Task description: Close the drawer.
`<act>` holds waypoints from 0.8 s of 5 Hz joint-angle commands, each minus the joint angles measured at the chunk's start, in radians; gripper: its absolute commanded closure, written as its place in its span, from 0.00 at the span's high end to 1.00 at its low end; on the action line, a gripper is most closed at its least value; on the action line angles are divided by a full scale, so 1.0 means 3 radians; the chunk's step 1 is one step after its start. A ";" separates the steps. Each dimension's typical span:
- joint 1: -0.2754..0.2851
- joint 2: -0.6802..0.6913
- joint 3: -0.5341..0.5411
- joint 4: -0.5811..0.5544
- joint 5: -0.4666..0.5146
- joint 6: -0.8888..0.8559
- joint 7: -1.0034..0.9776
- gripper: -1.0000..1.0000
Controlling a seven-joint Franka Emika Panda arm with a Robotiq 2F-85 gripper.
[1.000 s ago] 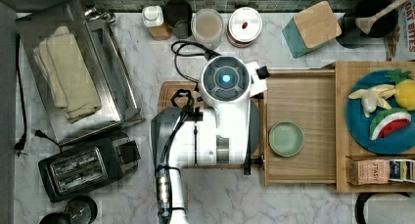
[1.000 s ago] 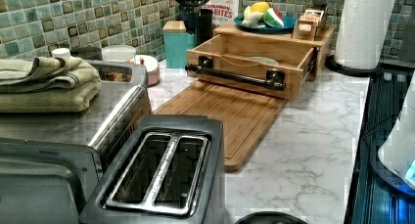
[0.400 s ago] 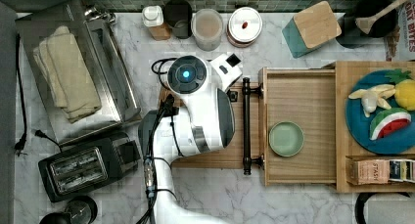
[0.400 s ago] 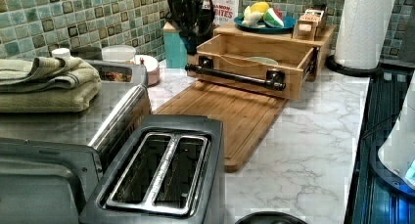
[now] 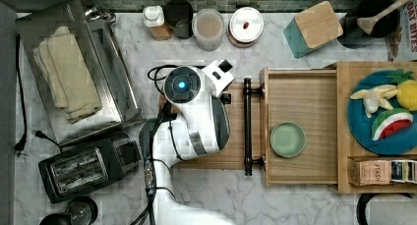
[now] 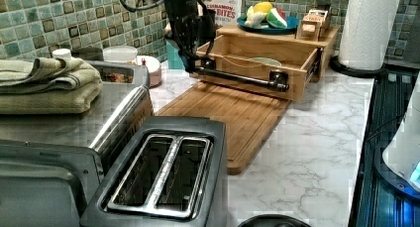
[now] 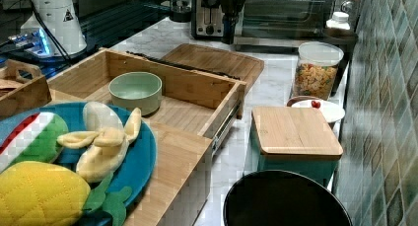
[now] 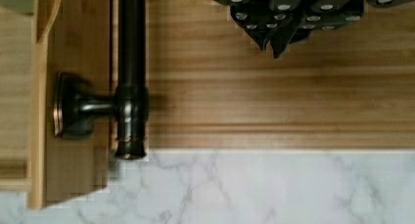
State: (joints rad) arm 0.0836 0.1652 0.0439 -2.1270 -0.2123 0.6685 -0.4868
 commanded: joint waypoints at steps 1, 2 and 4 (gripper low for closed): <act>0.0055 0.0065 0.0025 -0.0212 -0.0219 0.0253 0.0276 0.00; 0.0036 0.0084 -0.0017 -0.0351 -0.0226 0.0445 0.0260 0.00; -0.0057 0.0118 -0.0109 -0.0447 -0.0156 0.0578 0.0071 0.00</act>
State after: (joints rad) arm 0.0858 0.2146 0.0204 -2.2402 -0.2152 0.8394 -0.4385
